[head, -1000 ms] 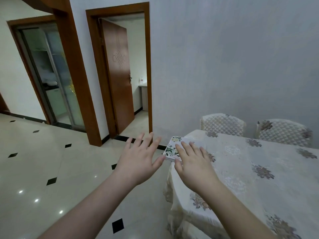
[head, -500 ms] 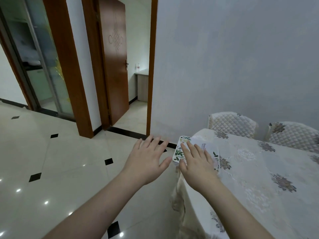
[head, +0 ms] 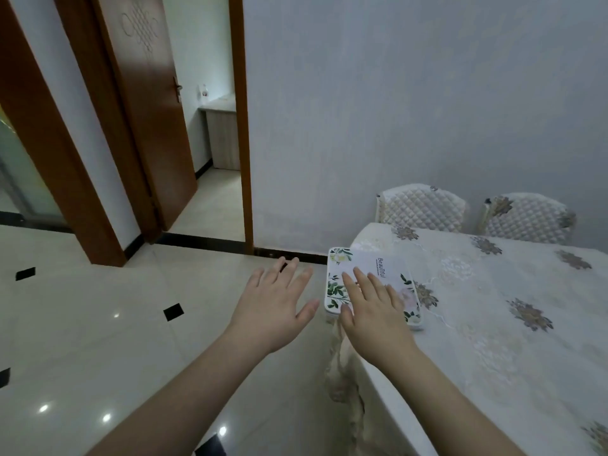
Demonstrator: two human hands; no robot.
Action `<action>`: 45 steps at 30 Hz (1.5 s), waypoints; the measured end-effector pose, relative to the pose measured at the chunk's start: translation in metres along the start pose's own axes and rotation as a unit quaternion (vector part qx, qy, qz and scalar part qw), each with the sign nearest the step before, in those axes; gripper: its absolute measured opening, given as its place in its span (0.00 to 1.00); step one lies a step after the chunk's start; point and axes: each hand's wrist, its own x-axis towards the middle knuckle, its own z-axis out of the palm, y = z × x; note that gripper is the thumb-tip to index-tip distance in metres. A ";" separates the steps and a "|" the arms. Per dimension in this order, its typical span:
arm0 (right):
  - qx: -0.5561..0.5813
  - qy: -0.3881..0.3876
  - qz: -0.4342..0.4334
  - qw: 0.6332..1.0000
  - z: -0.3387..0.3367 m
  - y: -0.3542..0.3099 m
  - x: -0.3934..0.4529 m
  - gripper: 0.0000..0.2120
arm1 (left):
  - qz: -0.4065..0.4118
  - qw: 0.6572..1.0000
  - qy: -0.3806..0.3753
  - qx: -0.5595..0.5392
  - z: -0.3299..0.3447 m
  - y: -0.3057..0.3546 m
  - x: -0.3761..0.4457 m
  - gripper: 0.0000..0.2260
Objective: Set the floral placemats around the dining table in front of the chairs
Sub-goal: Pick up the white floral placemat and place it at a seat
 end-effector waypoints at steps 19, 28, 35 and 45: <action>0.044 -0.050 0.111 0.992 0.084 0.090 0.175 0.34 | 0.164 0.983 -0.060 0.049 0.104 -0.005 0.251 0.28; 0.040 -0.067 0.204 0.976 0.116 0.111 0.205 0.33 | 0.257 0.964 -0.069 0.017 0.145 0.003 0.328 0.28; 0.024 -0.079 0.307 0.948 0.150 0.108 0.238 0.40 | 0.364 0.927 -0.089 0.028 0.194 -0.027 0.397 0.26; -0.042 -0.073 0.437 0.895 0.183 0.073 0.273 0.27 | 0.498 0.860 -0.107 -0.025 0.241 -0.055 0.466 0.31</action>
